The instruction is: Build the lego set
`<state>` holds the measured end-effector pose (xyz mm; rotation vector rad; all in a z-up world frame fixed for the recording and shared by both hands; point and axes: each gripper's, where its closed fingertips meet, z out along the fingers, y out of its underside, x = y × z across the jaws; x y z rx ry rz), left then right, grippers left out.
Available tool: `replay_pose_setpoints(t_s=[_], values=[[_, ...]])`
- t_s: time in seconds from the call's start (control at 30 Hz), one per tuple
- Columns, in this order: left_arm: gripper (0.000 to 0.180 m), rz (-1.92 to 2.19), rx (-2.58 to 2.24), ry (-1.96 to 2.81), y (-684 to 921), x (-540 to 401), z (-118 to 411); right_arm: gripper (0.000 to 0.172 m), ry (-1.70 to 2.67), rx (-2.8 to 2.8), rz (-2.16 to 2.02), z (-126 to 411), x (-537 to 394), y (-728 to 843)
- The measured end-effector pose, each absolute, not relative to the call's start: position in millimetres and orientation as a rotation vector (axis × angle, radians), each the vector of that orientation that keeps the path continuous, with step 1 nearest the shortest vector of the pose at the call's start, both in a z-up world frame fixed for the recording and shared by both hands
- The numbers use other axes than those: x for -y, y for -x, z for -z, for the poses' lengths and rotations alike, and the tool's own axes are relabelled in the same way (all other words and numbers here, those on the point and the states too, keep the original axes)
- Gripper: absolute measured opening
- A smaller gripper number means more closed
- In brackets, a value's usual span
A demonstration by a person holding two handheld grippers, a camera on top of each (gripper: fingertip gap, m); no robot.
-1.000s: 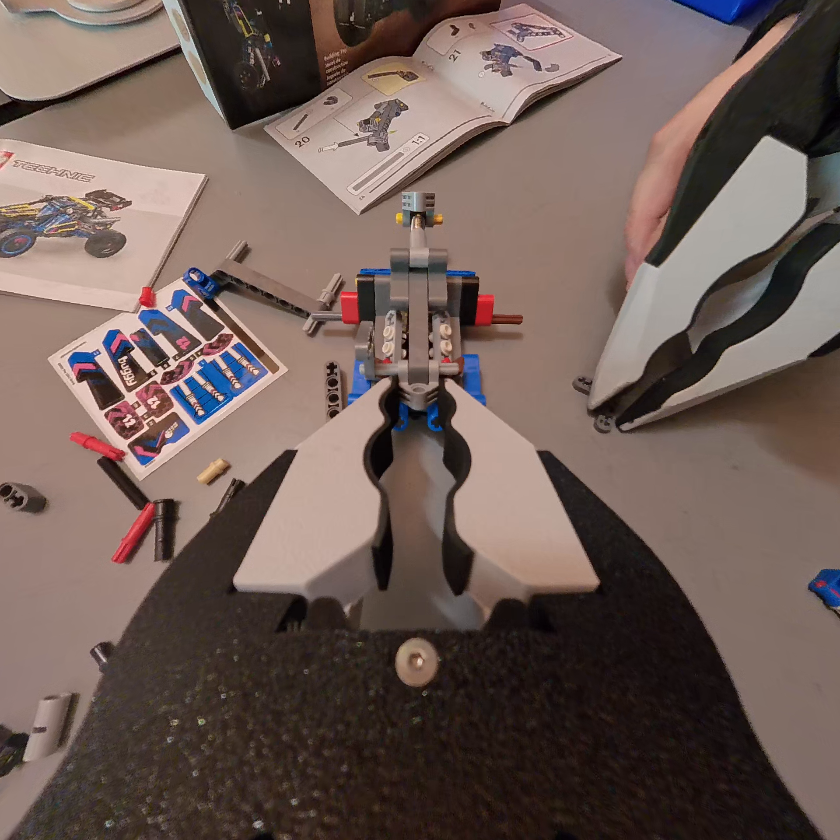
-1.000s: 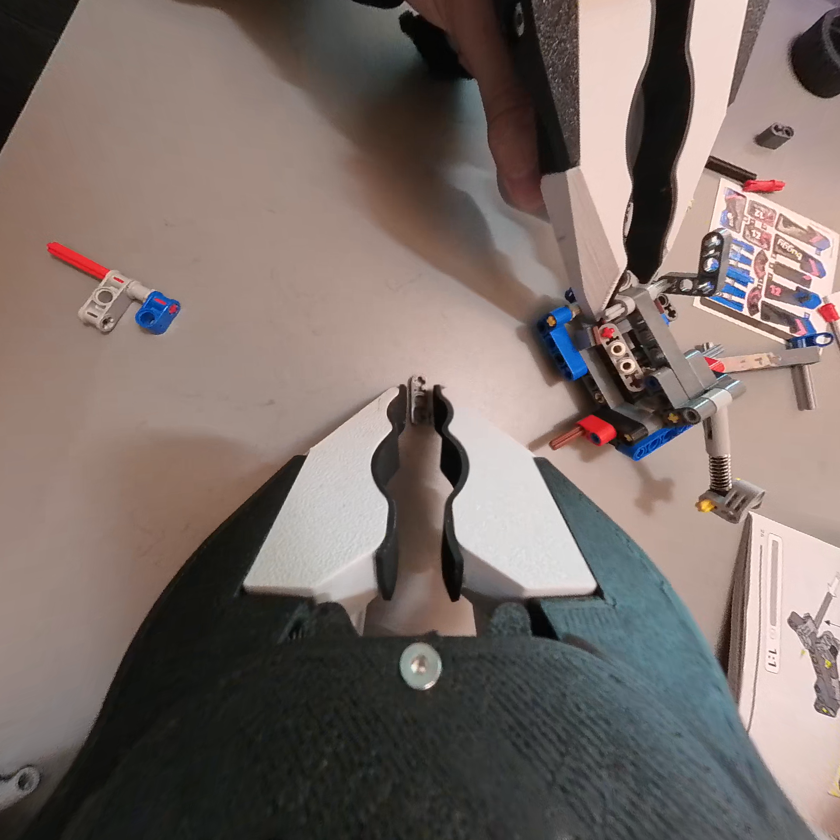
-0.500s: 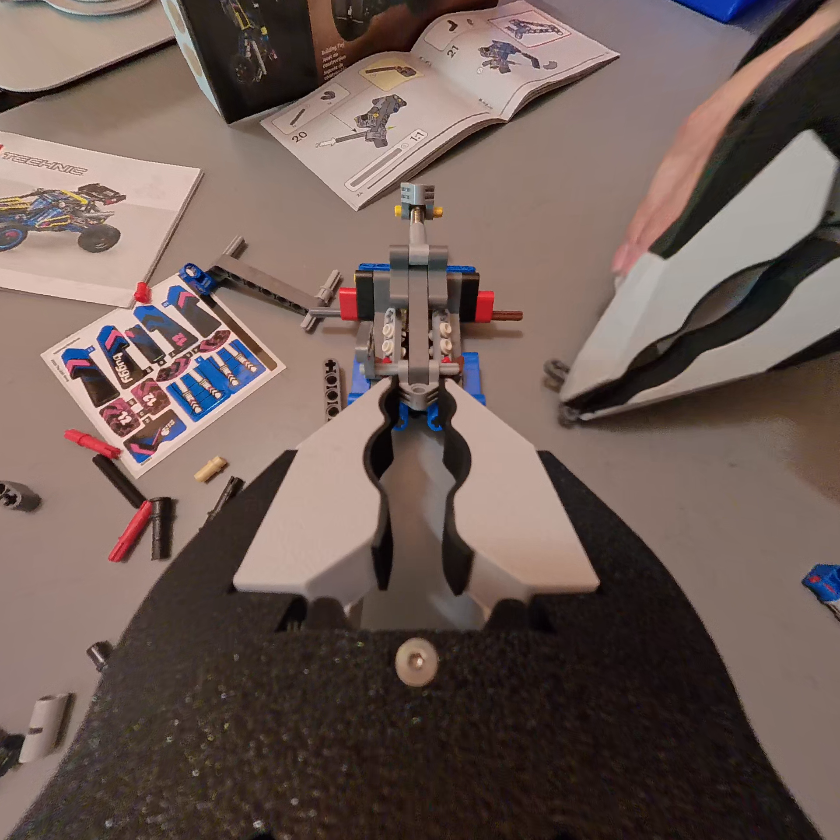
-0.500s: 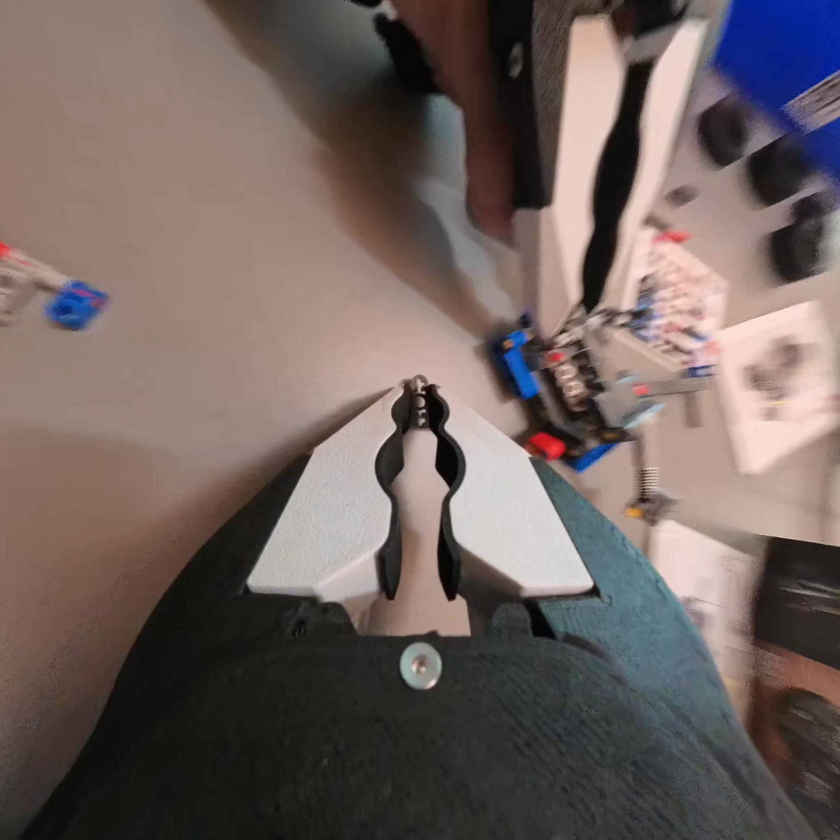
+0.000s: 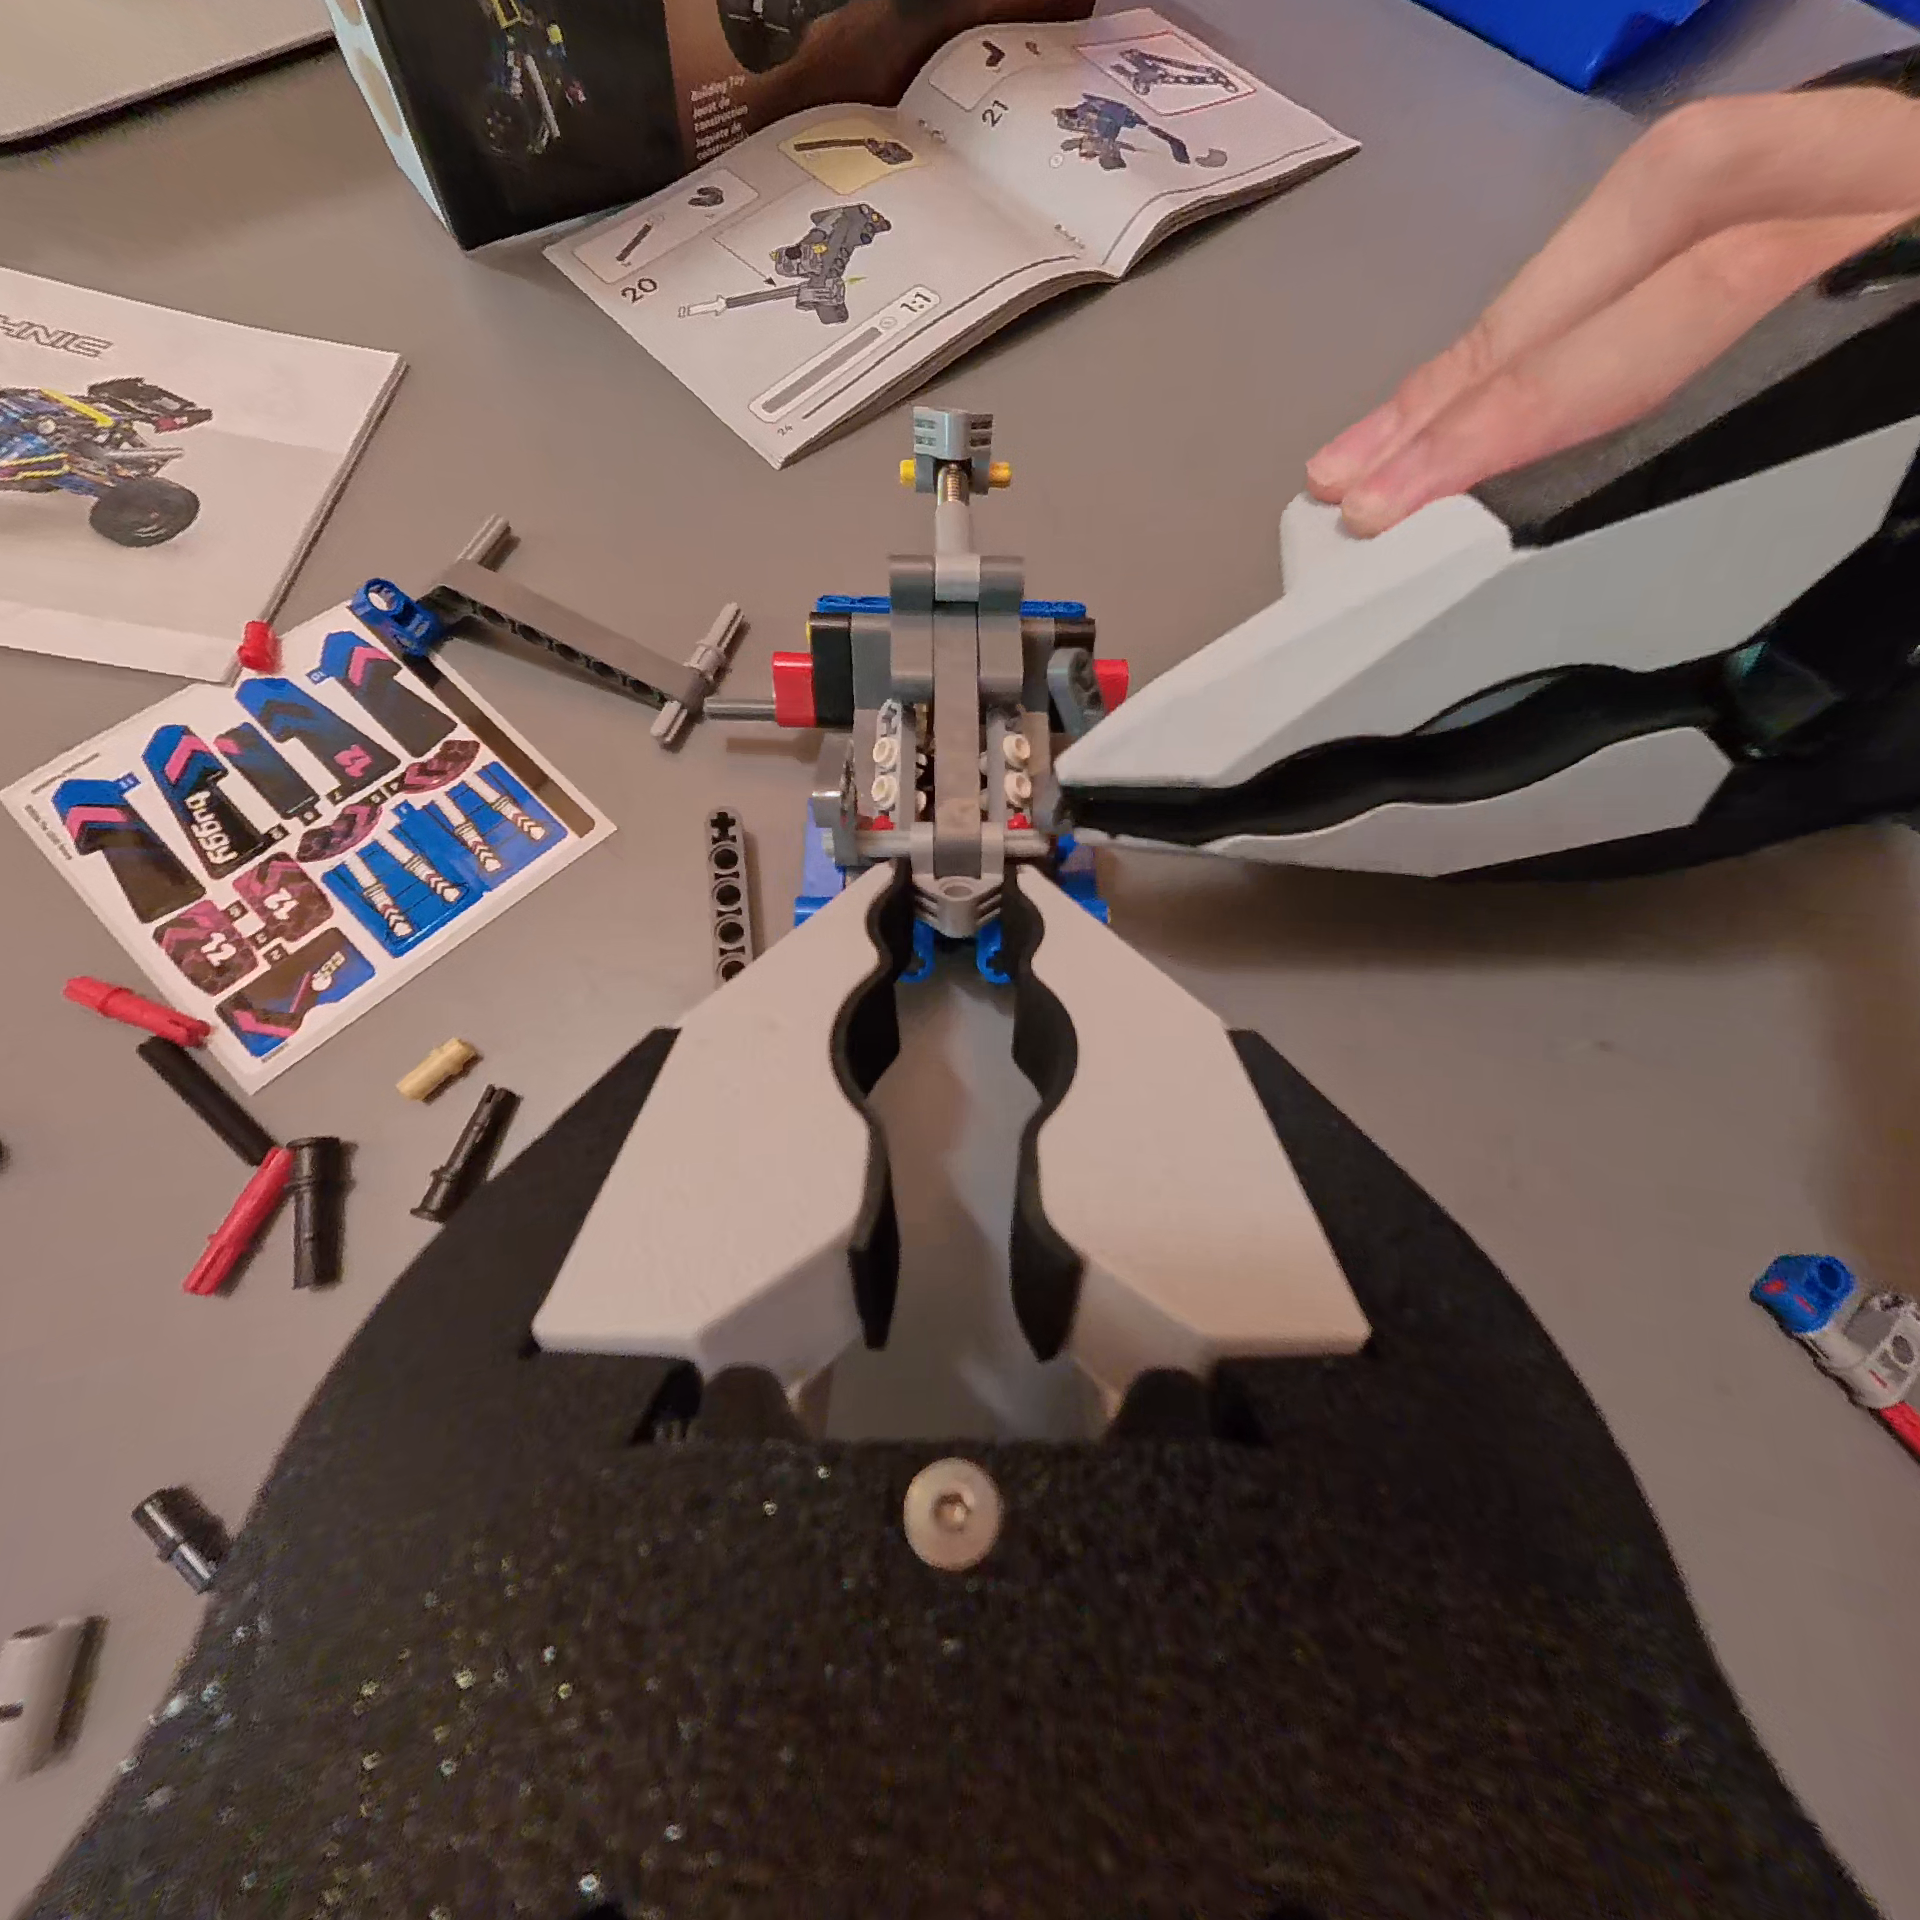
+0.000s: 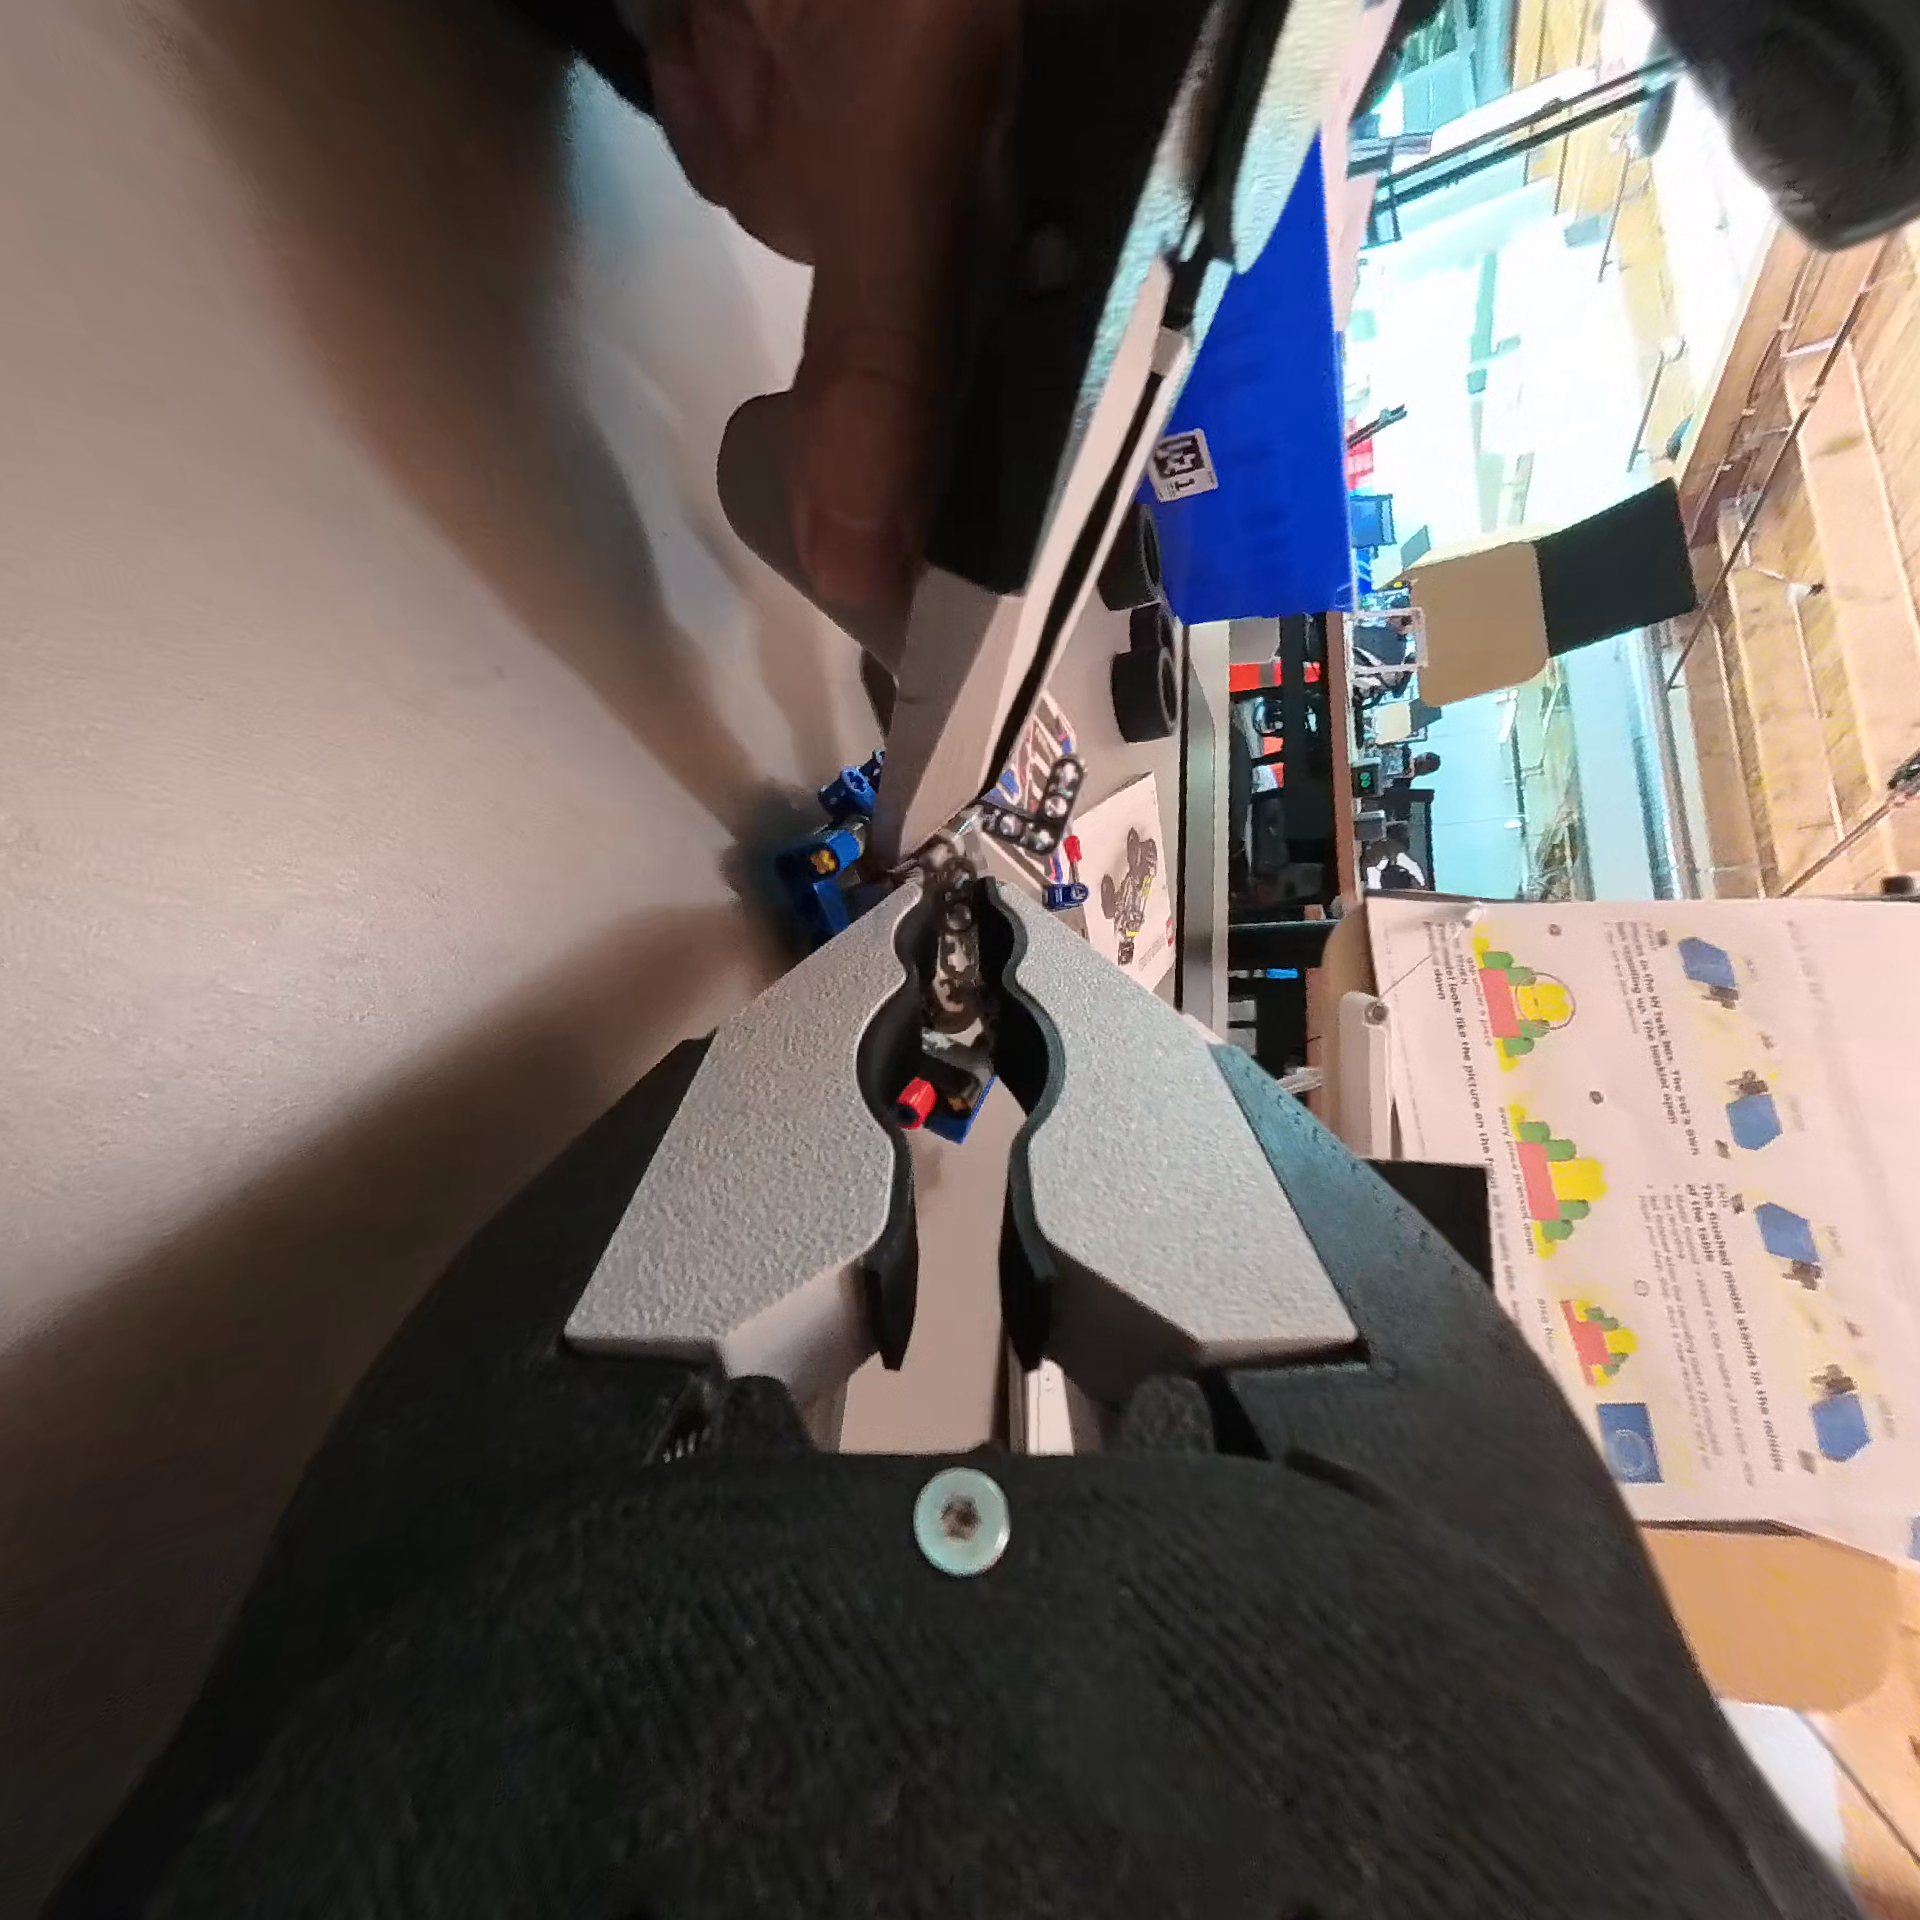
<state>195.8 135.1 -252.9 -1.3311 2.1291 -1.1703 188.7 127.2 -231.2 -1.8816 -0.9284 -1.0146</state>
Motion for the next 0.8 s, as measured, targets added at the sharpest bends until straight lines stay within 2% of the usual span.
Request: replay_pose_setpoints(t_s=[0.8], values=[[0.013,1.212,-2.169,1.324,-193.6,-138.3,253.3,0.004,1.526,1.658,1.285,235.6,-132.7,-180.3]])
